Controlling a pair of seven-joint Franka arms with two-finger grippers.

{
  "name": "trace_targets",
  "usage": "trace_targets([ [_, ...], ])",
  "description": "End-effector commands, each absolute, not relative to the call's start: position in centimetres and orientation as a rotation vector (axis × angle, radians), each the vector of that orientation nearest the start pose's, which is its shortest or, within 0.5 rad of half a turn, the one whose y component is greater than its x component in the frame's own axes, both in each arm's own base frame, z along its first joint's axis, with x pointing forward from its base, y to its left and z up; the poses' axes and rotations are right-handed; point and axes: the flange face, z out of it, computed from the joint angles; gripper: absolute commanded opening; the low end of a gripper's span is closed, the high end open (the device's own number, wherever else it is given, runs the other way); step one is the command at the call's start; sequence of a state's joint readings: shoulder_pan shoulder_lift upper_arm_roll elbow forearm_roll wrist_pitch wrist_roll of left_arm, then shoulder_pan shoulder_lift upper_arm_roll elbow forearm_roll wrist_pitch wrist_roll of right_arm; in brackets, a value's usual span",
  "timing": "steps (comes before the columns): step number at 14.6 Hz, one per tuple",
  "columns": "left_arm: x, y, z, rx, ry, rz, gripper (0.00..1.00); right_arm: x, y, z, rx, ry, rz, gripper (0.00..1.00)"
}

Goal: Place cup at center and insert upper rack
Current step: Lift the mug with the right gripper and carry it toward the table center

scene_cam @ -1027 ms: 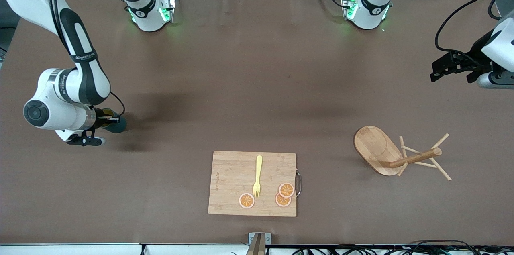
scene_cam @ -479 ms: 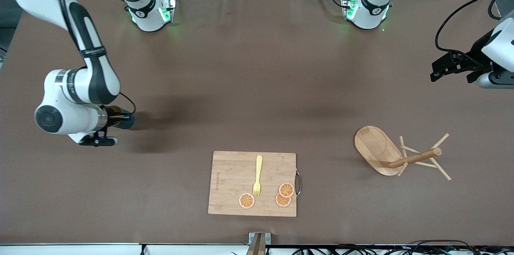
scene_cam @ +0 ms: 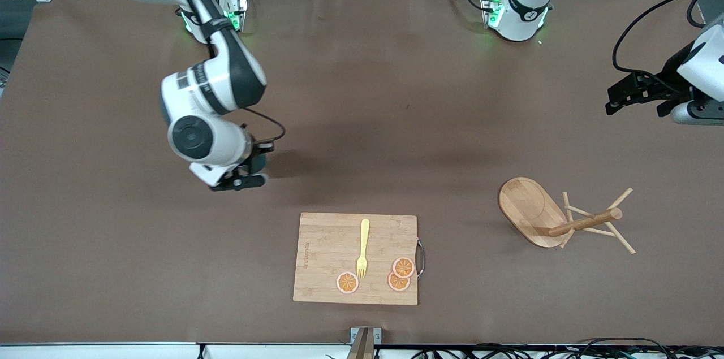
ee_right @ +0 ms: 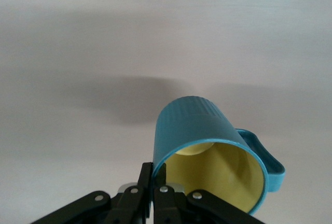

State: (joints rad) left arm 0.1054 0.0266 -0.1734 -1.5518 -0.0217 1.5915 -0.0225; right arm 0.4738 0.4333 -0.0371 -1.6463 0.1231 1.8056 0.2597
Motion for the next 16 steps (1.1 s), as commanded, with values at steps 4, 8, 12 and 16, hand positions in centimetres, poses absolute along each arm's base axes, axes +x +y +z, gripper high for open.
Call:
trace_targets([
  [4, 56.0, -3.8, 62.6, -3.16, 0.08, -0.016, 1.0, 52.8, 44.8, 33.0, -3.126, -0.102, 0.375, 0.0],
  [8, 55.7, -5.4, 62.9, -3.158, 0.121, -0.021, 1.0, 48.9, 52.7, 32.2, -3.027, -0.016, 0.287, 0.0],
  [12, 55.3, -9.8, 62.6, -3.155, 0.227, -0.012, 1.0, 47.3, 56.2, 31.3, -2.963, 0.126, 0.231, 0.0],
  [16, 54.4, -13.2, 62.8, -3.153, 0.272, -0.015, 1.0, 44.9, 60.0, 29.9, -2.963, 0.232, 0.242, 0.0],
])
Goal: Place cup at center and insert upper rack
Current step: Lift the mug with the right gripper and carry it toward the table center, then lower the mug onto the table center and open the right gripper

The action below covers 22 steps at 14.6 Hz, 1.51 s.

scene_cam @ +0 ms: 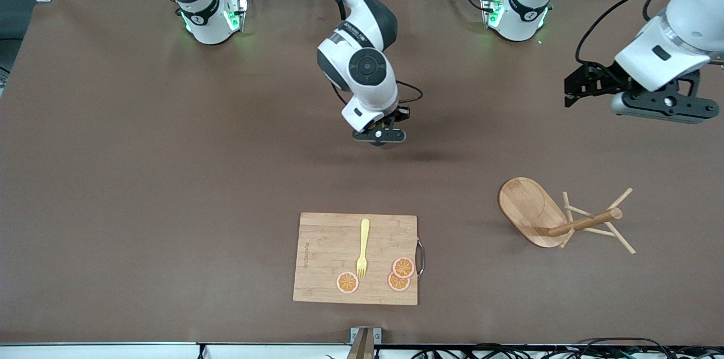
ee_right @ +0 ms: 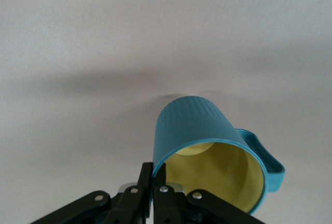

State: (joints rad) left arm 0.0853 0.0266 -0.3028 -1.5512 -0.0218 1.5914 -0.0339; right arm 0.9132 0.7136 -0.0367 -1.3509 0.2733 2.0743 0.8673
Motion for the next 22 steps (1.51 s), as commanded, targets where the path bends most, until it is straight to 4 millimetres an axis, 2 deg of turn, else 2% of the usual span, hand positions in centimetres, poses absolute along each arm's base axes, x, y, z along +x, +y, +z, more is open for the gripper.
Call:
trace_targets([
  [1, 54.2, -14.1, 62.8, -3.161, 0.217, -0.013, 1.0, 44.6, 60.4, 29.5, -2.966, 0.252, 0.245, 0.0],
  [6, 53.8, -15.5, 62.9, -3.236, 0.189, 0.01, 1.0, 43.2, 62.7, 27.5, -2.916, 0.367, 0.186, 0.0],
  [11, 53.7, -15.5, 62.6, -3.242, 0.184, 0.022, 1.0, 42.4, 63.1, 26.1, -2.937, 0.342, 0.185, 0.01],
  [16, 53.8, -15.6, 62.5, -3.251, 0.142, 0.032, 1.0, 42.2, 63.2, 26.1, -2.945, 0.273, 0.176, 0.04],
  [17, 53.7, -15.8, 62.5, -3.252, 0.12, 0.034, 1.0, 42.3, 63.3, 26.1, -2.945, 0.267, 0.174, 0.14],
  [19, 53.4, -16.7, 62.5, -3.252, 0.117, 0.037, 1.0, 42.2, 63.4, 26.2, -2.941, 0.282, 0.17, 0.62],
  [20, 53.4, -16.7, 62.5, -3.253, 0.114, 0.038, 1.0, 42.0, 63.5, 26.2, -2.943, 0.28, 0.168, 0.65],
  [21, 53.4, -16.8, 62.5, -3.253, 0.117, 0.038, 1.0, 41.9, 63.5, 26.2, -2.946, 0.275, 0.163, 0.76],
  [22, 53.3, -17.0, 62.5, -3.253, 0.122, 0.038, 1.0, 41.7, 63.7, 26.2, -2.947, 0.27, 0.162, 0.92],
])
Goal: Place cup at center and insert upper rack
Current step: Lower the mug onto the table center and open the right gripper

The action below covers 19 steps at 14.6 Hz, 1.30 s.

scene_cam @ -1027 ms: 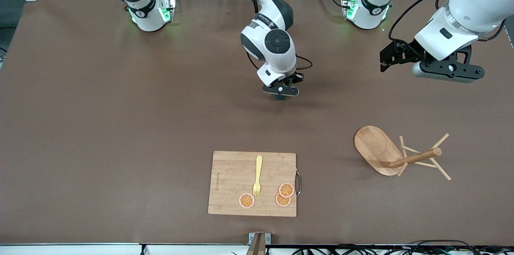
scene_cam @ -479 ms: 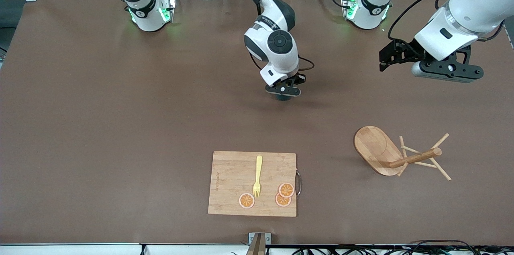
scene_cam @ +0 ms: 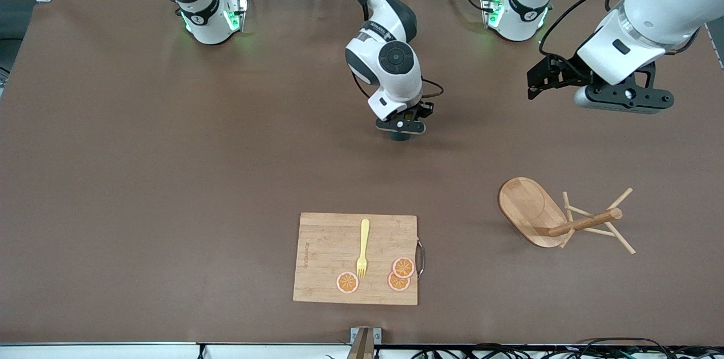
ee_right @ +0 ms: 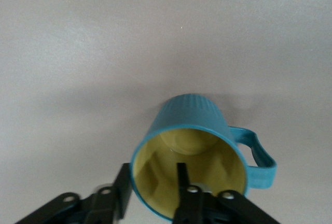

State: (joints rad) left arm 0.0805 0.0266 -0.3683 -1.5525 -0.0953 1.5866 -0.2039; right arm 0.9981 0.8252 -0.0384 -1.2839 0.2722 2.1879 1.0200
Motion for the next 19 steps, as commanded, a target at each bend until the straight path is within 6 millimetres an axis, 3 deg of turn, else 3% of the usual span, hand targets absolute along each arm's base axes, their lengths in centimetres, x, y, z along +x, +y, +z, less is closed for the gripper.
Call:
trace_targets([
  [1, 53.3, -17.0, 62.5, -3.253, 0.12, 0.041, 1.0, 41.8, 63.6, 26.3, -2.945, 0.272, 0.161, 1.0],
  [3, 53.3, -17.0, 62.4, -3.252, 0.122, 0.046, 1.0, 42.1, 63.7, 27.0, -2.935, 0.272, 0.151, 1.0],
  [5, 53.2, -17.0, 62.6, -3.252, 0.122, 0.038, 1.0, 42.7, 64.0, 29.1, -2.907, 0.282, 0.132, 1.0],
  [8, 52.5, -18.7, 62.9, -3.252, 0.086, 0.039, 1.0, 44.0, 63.3, 32.9, -2.867, 0.316, 0.094, 1.0],
  [9, 52.4, -19.1, 62.9, -3.253, 0.081, 0.038, 1.0, 45.7, 61.7, 35.3, -2.862, 0.347, 0.064, 1.0],
  [11, 51.9, -20.3, 62.9, -3.252, 0.088, 0.044, 1.0, 48.9, 57.1, 39.8, -2.924, 0.432, 0.051, 1.0],
  [13, 51.6, -21.0, 62.9, -3.252, 0.073, 0.048, 1.0, 51.8, 51.4, 45.0, -2.976, 0.546, 0.019, 1.0],
  [15, 51.5, -21.5, 62.9, -3.255, 0.068, 0.049, 1.0, 54.3, 45.3, 48.7, -3.022, 0.638, 0.034, 1.0],
  [17, 51.1, -22.3, 63.1, -3.276, 0.059, 0.063, 1.0, 57.0, 38.6, 50.9, -3.094, 0.58, 0.06, 1.0],
  [19, 50.1, -24.6, 63.3, -3.279, 0.054, 0.063, 1.0, 60.0, 30.9, 52.2, -3.163, 0.452, 0.091, 1.0],
])
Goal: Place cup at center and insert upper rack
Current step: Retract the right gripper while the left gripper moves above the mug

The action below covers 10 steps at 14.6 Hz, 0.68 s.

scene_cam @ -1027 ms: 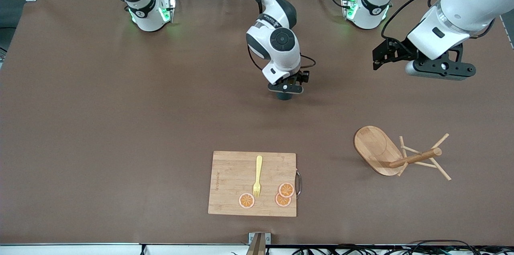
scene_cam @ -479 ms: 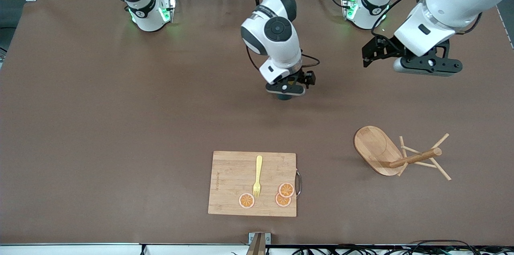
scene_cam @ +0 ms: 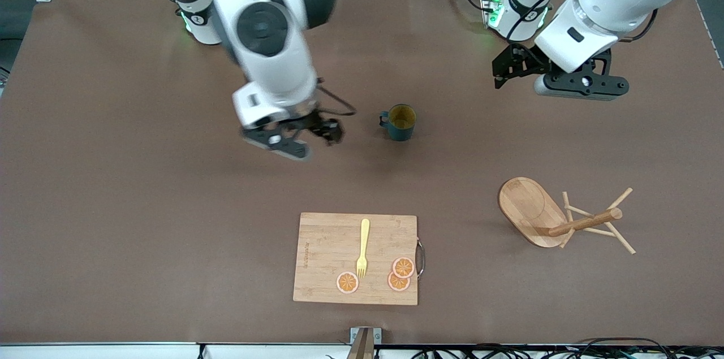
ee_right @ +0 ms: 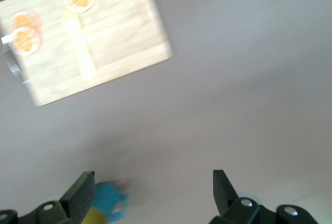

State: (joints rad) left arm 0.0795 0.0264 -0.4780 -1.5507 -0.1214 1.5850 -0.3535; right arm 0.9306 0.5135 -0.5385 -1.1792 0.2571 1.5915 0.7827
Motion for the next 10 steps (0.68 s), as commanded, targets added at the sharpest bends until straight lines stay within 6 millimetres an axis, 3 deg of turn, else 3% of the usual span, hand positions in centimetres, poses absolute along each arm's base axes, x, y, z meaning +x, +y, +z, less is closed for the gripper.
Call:
trace_targets([
  [1, 49.5, -26.0, 63.3, -3.281, 0.033, 0.062, 1.0, 60.7, 27.9, 52.9, -3.182, 0.378, 0.125, 1.0],
  [7, 44.3, -35.6, 62.0, -3.282, -0.076, 0.067, 1.0, 64.6, 11.5, 55.0, -3.175, 0.153, 0.142, 1.0],
  [10, 40.2, -40.7, 59.6, -3.24, -0.162, 0.024, 1.0, 64.9, 6.4, 56.1, -3.159, 0.119, 0.121, 1.0],
])
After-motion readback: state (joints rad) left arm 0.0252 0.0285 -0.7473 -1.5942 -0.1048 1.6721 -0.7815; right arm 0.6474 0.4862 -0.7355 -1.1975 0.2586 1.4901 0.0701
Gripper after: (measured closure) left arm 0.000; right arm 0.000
